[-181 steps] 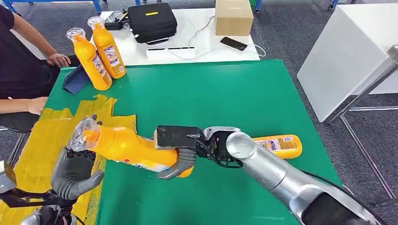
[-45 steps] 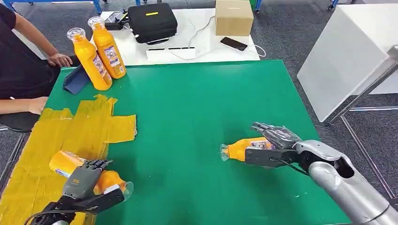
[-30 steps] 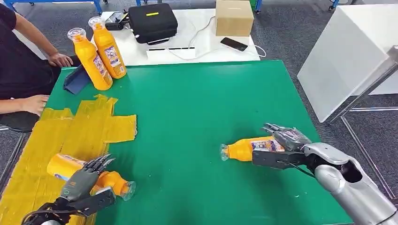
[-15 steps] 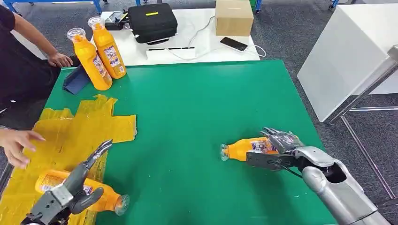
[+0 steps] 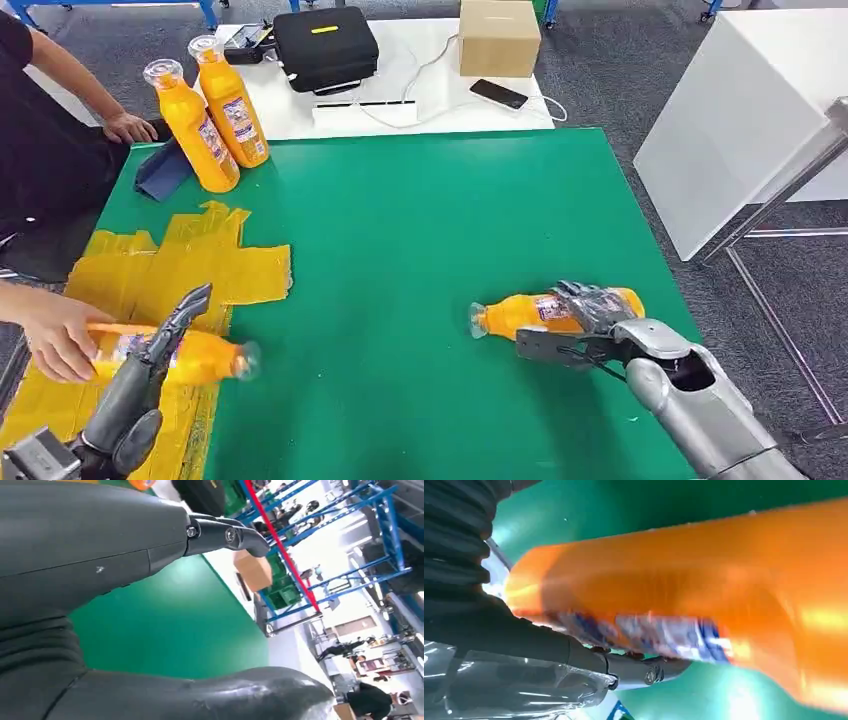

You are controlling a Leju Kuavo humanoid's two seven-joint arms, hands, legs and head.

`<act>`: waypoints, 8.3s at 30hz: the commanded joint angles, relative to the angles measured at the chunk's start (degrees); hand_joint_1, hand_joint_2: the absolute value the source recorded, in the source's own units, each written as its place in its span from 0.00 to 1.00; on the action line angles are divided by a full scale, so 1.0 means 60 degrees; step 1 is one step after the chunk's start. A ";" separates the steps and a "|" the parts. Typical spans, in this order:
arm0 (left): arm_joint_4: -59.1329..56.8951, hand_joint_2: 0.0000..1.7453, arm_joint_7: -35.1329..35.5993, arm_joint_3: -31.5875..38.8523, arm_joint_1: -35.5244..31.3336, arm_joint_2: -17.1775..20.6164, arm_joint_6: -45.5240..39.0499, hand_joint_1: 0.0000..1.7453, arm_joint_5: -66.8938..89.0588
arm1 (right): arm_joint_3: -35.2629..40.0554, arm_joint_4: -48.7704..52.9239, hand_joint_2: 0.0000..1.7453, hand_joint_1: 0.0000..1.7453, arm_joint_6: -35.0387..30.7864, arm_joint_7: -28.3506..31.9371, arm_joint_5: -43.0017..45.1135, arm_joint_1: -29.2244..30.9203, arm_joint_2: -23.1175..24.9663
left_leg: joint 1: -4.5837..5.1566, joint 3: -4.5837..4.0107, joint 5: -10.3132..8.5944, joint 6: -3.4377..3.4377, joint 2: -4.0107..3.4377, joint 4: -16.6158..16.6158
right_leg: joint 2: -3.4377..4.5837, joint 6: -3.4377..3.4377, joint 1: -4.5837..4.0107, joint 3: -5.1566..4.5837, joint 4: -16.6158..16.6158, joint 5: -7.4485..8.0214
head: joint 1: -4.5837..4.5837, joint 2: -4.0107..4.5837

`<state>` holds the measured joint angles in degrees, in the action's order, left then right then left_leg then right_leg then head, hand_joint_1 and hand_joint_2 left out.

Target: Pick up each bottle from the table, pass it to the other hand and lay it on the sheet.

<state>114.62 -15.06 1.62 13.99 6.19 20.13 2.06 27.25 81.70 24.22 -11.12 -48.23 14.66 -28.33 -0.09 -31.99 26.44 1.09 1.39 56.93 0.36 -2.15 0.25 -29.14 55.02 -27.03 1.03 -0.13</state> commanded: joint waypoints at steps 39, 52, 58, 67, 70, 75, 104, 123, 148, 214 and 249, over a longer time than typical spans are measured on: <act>-0.0903 0.00 0.1908 0.0207 -0.0106 -0.0249 0.0186 0.00 -0.3896 | -0.0511 -0.0609 1.00 1.00 0.0474 0.0117 0.2345 0.0044 0.1648 | -0.0017 0.0131 -0.0006 -0.0017 -0.0074 -0.0056 | 0.0040 0.0013 -0.0020 0.0114 -0.0071 0.0025 | -0.0011 0.0000; -0.1596 1.00 0.1942 0.0040 -0.0002 -0.1216 0.0044 0.00 -0.4491 | 0.2161 0.1992 1.00 1.00 -0.0890 -0.1204 0.8354 0.1838 0.2927 | -0.0018 0.0054 0.0003 -0.0013 -0.0069 -0.0006 | 0.0049 0.0006 -0.0022 0.0034 0.0005 0.0005 | -0.0011 0.0000; -0.1627 1.00 0.1914 -0.0582 -0.0219 -0.1038 -0.0108 0.00 -0.4572 | 0.3001 0.1372 1.00 1.00 -0.1231 -0.1326 0.8950 0.2462 0.3421 | -0.0012 0.0047 -0.0004 -0.0016 -0.0059 -0.0009 | 0.0032 0.0010 -0.0014 0.0033 0.0006 0.0004 | -0.0004 0.0000; -0.1628 1.00 0.2011 -0.1636 -0.0597 -0.0801 -0.0237 0.00 -0.4647 | 0.4020 0.0450 1.00 1.00 -0.1024 -0.1239 0.9548 0.2951 0.3731 | -0.0011 0.0045 -0.0007 -0.0013 -0.0038 -0.0011 | 0.0018 0.0008 -0.0012 0.0036 0.0001 0.0004 | -0.0004 0.0000; -0.1645 1.00 0.2027 -0.1679 -0.0601 -0.0776 -0.0239 0.00 -0.4658 | 0.4052 0.0419 1.00 1.00 -0.1006 -0.1235 0.9594 0.2965 0.3734 | -0.0010 0.0042 -0.0006 -0.0012 -0.0035 -0.0011 | 0.0017 0.0006 -0.0011 0.0035 0.0001 0.0003 | -0.0007 0.0000; -0.1769 1.00 0.2094 -0.1909 -0.0666 -0.0714 -0.0350 0.00 -0.4799 | 0.4395 0.0020 1.00 1.00 -0.0601 -0.1249 1.0261 0.3512 0.3548 | -0.0011 0.0041 -0.0005 -0.0014 -0.0045 -0.0006 | 0.0023 0.0007 -0.0012 0.0034 0.0005 0.0004 | -0.0007 0.0000; -0.2096 1.00 0.2224 -0.2224 -0.1090 -0.0550 -0.0231 0.00 -0.5605 | 0.5368 -0.0072 1.00 1.00 0.0593 -0.0572 1.1816 0.3499 0.3441 | -0.0013 0.0040 -0.0008 -0.0013 -0.0021 -0.0011 | 0.0002 0.0008 -0.0014 0.0037 -0.0003 0.0001 | -0.0007 0.0000; -0.3329 1.00 0.2211 -0.3485 -0.2128 -0.0215 0.1068 0.00 -0.7165 | 0.6547 -0.0573 1.00 1.00 0.1978 0.0330 1.4190 0.3894 0.3944 | -0.0007 0.0037 -0.0009 -0.0011 -0.0024 -0.0012 | 0.0009 0.0006 -0.0008 0.0031 0.0002 0.0002 | -0.0007 0.0000; -0.2879 1.00 0.0424 -0.4548 -0.3341 0.0516 0.1857 0.31 -0.1922 | 0.7296 -0.1355 1.00 1.00 0.2209 0.0674 1.4660 0.4357 0.4128 | -0.0020 0.0036 -0.0004 -0.0016 -0.0035 0.0002 | 0.0011 0.0009 -0.0022 0.0035 0.0007 0.0000 | -0.0007 0.0000; -0.2478 1.00 0.1457 -0.1557 -0.0608 0.0071 -0.8688 1.00 1.2113 | 0.1329 0.4339 0.00 0.00 -0.1391 0.1051 0.8741 -0.0709 0.1468 | -0.0004 0.0032 -0.0008 -0.0009 -0.0011 -0.0015 | -0.0009 0.0006 -0.0004 0.0030 -0.0009 -0.0001 | -0.0007 0.0000; -0.4820 0.00 0.6244 -0.3113 -0.1705 0.0832 -0.5608 0.00 1.4657 | 0.1400 0.4175 0.00 0.00 -0.1329 0.1067 0.8368 -0.0957 0.1461 | -0.0010 0.0029 -0.0004 -0.0007 -0.0025 -0.0008 | 0.0007 0.0004 -0.0009 0.0023 -0.0005 0.0001 | -0.0004 0.0000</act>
<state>85.18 22.19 -18.14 3.57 12.68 -10.07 88.98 35.82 108.30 17.03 -4.46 2.93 9.32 -19.96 -0.14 -31.87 26.42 1.06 1.29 56.92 0.43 -2.13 0.21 -29.07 55.05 -27.04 1.01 -0.13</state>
